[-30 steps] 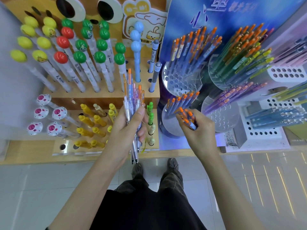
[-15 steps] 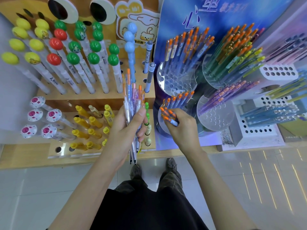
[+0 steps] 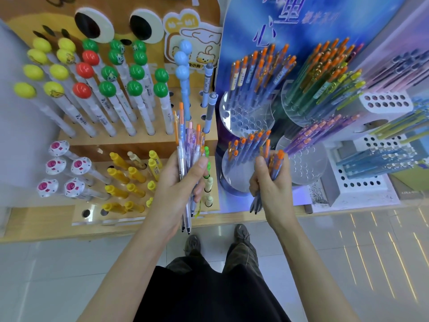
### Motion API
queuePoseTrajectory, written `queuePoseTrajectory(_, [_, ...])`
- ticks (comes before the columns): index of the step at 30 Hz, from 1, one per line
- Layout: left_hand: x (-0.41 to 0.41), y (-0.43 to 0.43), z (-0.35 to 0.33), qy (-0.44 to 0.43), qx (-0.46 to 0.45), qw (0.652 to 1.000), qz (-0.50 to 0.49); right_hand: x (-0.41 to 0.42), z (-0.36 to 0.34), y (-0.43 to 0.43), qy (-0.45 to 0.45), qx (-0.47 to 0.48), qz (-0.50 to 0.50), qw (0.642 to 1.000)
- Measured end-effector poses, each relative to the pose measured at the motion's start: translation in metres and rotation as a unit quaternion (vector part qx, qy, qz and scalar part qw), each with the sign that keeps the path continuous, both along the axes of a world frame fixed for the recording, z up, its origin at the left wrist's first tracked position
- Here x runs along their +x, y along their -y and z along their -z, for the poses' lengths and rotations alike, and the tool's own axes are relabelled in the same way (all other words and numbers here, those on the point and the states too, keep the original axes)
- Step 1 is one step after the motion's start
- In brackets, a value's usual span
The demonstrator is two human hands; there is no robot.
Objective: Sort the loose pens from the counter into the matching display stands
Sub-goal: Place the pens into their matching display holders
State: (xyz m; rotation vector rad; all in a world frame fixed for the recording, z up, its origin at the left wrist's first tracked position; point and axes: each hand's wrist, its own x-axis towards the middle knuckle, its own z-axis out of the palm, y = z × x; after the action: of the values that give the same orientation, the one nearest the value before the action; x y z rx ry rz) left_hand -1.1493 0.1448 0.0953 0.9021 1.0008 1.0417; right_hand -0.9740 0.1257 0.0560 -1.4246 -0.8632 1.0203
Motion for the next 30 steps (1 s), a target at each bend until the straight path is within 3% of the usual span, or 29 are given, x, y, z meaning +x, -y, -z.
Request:
queuePoseTrajectory(5, [0.005, 0.002, 0.002, 0.001, 0.003, 1.000, 0.015, -0.001, -0.011, -0.001, -0.042, 0.054, -0.041, 0.997])
queuePoseTrajectory(9, [0.007, 0.001, 0.002, 0.002, 0.008, 1.000, 0.015, -0.001, -0.014, -0.002, -0.055, 0.032, -0.001, 0.998])
queuePoseTrajectory(18, [0.007, 0.003, 0.000, 0.006, 0.008, 1.000, 0.010, 0.008, -0.013, -0.014, 0.085, 0.026, 0.071, 0.993])
queuePoseTrajectory(24, [0.008, 0.004, -0.001, 0.010, 0.001, 1.000, 0.001, 0.004, -0.009, -0.019, 0.185, 0.034, 0.061, 0.980])
queuePoseTrajectory(30, [0.005, 0.003, -0.002, 0.012, -0.004, 1.000, -0.010, 0.001, -0.002, -0.021, 0.229, 0.034, 0.064, 0.971])
